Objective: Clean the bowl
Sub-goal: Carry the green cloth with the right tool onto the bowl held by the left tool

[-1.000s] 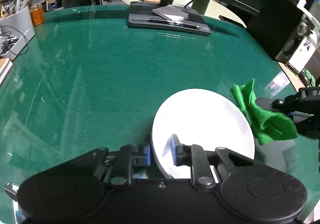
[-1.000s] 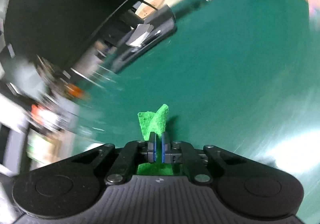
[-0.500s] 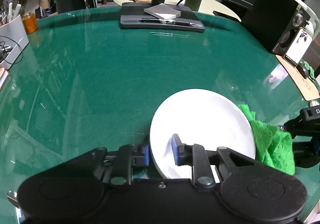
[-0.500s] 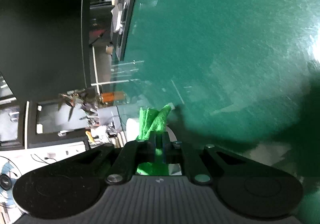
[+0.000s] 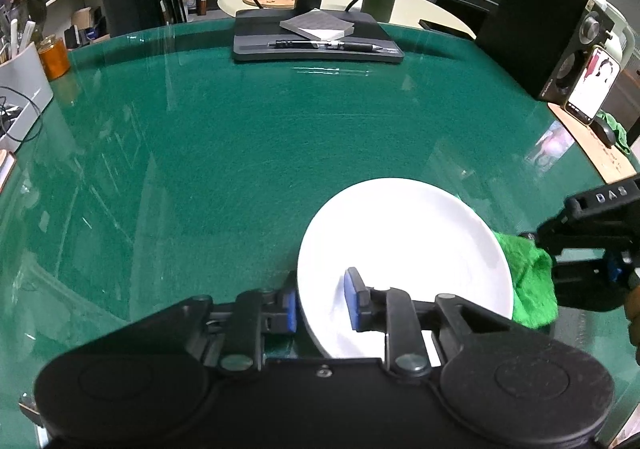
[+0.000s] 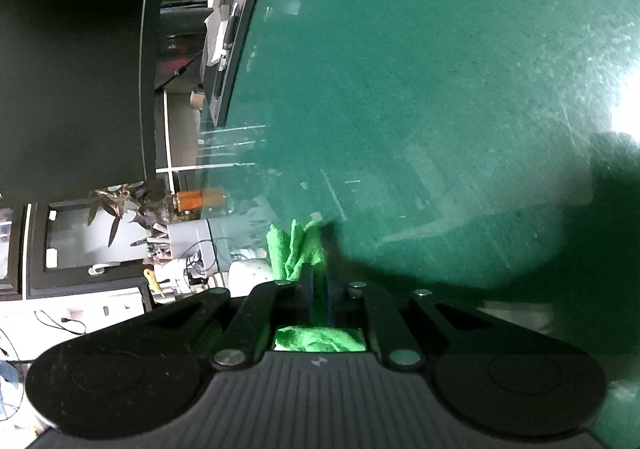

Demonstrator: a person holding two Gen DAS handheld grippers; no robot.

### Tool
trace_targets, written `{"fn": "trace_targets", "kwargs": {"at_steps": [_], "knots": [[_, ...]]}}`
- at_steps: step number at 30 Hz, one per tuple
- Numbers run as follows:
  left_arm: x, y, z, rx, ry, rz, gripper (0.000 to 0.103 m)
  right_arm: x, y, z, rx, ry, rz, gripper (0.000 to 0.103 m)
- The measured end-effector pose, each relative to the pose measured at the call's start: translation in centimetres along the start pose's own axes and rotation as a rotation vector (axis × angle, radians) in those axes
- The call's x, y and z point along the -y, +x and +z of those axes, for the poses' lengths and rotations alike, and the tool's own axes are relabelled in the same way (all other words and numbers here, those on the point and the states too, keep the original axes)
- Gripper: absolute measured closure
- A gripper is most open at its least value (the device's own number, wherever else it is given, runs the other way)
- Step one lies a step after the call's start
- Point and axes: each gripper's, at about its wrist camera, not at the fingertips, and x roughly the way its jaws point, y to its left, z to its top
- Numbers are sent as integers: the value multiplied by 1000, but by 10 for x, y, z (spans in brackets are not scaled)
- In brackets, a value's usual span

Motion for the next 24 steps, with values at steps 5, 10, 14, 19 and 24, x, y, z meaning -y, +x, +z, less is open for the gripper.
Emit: {"fn": "trace_targets", "kwargs": {"at_steps": [5,10,14,19,24], "knots": [[2,1,1,4,13,2,77,5,-8,-10,-33,-3,-14,95],[3,2,1,4,20,9,77,-1,-3,-5,-7,-19,-20,95],[5,1,1,6,28,18,77,-6,3,1,19,-35,-24,95],[6,1,1,7,28,22,77,5,-4,-1,39,41,25,89],[7,2,2,5,37,25,76,15,-7,-5,49,115,86,82]]}}
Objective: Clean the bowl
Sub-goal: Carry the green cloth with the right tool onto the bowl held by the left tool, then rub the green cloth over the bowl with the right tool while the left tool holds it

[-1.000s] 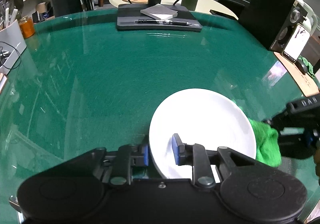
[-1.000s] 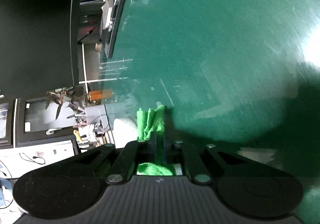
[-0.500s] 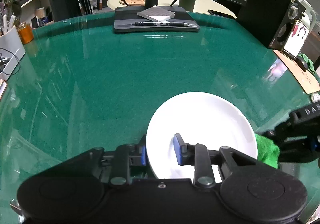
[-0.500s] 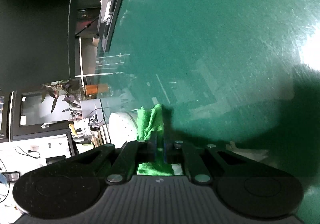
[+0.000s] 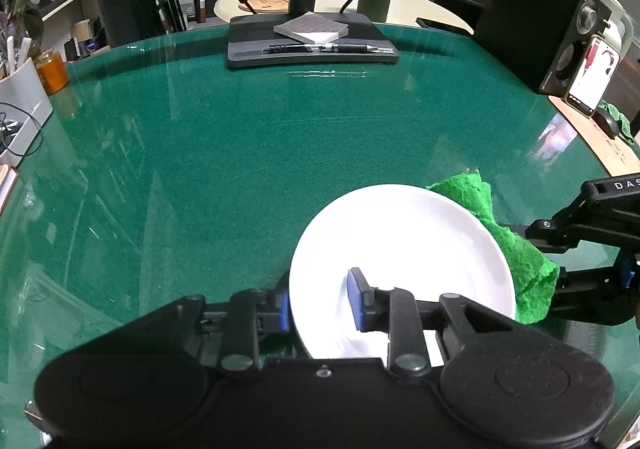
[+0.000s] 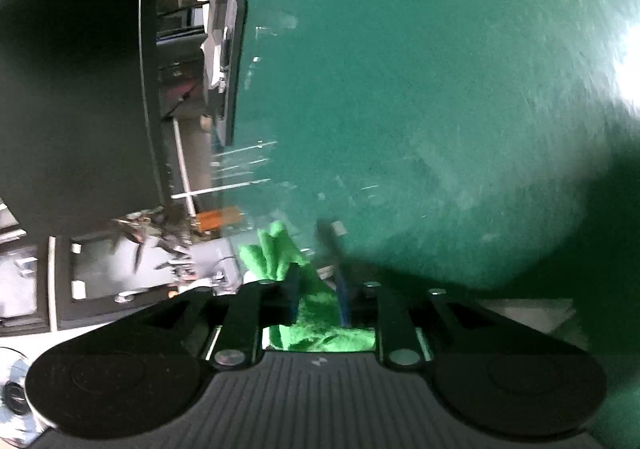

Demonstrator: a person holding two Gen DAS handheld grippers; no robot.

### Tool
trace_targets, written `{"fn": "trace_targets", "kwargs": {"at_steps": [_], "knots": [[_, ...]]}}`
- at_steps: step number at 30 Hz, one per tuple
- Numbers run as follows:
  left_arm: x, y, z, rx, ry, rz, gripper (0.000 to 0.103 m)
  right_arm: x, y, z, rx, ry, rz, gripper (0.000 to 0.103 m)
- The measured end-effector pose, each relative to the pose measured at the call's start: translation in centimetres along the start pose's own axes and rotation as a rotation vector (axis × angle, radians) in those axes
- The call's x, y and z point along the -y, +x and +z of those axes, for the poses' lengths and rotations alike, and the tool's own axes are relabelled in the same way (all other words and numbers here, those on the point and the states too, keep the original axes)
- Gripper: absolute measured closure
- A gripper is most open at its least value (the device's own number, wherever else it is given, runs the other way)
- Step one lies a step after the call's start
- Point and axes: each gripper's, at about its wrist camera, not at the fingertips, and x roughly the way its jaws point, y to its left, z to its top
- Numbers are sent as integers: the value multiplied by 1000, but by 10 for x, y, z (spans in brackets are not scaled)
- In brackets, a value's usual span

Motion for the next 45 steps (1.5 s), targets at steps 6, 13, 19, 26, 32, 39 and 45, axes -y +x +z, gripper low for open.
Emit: {"fn": "trace_targets", "kwargs": {"at_steps": [6,13,19,26,32,39,45], "knots": [[2,0,0,-1,10,4,75,2,2,2,-12,14,53,91],[4,0,-1,2,21,0,74,-25,-10,-12,74,-244,-228,100],[3,0,-1,1,15,-7,74,-54,-19,-20,139,-479,-264,93],[2,1,0,2,9,-10,72,-69,1,-39,77,-783,-366,66],[2,1,0,3,6,-13,72,-69,12,-53,41,-902,-395,94],[4,2,-1,4,11,-18,71,-12,-11,-3,-27,-124,-41,95],[5,2,-1,2,16,-17,71,0,8,-4,-70,46,-51,94]]}}
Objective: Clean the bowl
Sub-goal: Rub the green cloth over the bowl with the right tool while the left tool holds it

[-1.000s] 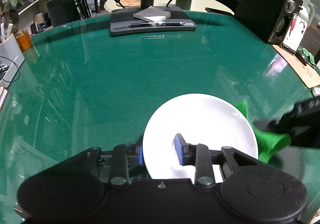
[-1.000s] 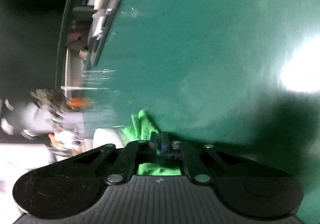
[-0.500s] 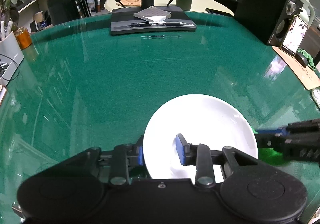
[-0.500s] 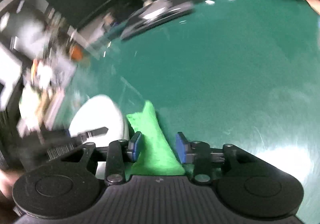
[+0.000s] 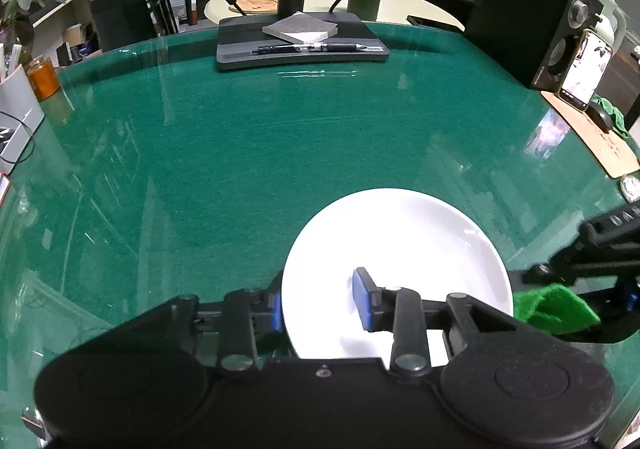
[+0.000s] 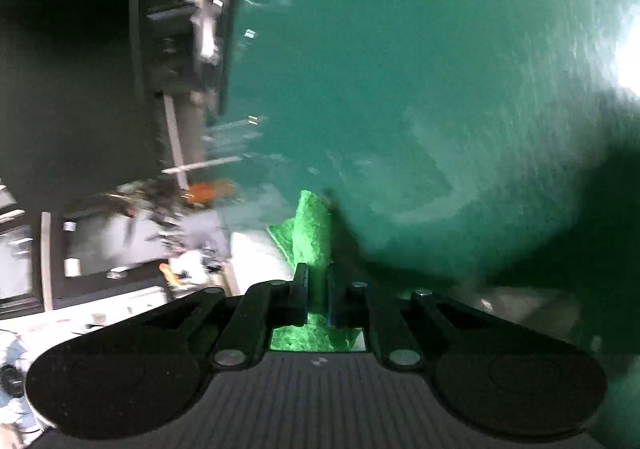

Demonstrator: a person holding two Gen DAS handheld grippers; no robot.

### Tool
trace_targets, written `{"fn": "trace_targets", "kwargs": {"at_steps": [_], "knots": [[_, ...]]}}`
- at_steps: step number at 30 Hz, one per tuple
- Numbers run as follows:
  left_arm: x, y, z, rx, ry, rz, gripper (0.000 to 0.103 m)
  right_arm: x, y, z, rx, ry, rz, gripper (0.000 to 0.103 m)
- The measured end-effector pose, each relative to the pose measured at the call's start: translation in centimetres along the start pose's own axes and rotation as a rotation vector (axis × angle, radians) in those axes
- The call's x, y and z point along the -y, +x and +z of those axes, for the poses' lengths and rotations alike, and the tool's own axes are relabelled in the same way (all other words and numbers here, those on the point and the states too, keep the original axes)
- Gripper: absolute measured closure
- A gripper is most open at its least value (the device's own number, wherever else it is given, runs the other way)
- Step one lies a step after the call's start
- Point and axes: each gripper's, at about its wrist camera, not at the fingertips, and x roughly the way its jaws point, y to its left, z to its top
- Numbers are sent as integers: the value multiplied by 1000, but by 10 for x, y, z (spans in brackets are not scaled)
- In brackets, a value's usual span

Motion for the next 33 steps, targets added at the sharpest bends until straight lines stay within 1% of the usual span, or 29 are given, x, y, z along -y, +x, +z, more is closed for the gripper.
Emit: {"fn": "trace_targets", "kwargs": {"at_steps": [1,2,6,9,12,14,19,22,24,31,33], "knots": [[0,0,0,0,0,0,70,2,3,4,10,43,15,94],[0,0,0,0,0,1,70,1,6,7,22,60,26,94],[1,0,0,-3,7,2,69,-6,12,10,45,63,37,94],[2,0,0,-2,12,3,68,-4,9,9,25,67,32,94],[2,0,0,-1,13,7,68,5,-1,-2,-9,81,27,94],[2,0,0,-1,13,10,68,8,-2,-2,-10,98,25,94],[3,0,0,-1,12,17,68,-7,12,9,40,81,36,93],[4,0,0,-3,12,18,67,-14,14,12,48,41,30,93],[4,1,0,-4,14,17,66,-8,8,9,42,42,25,93],[6,1,0,-2,21,18,65,6,0,-1,37,131,29,93],[6,1,0,-4,23,16,65,3,6,3,52,147,37,89]]}}
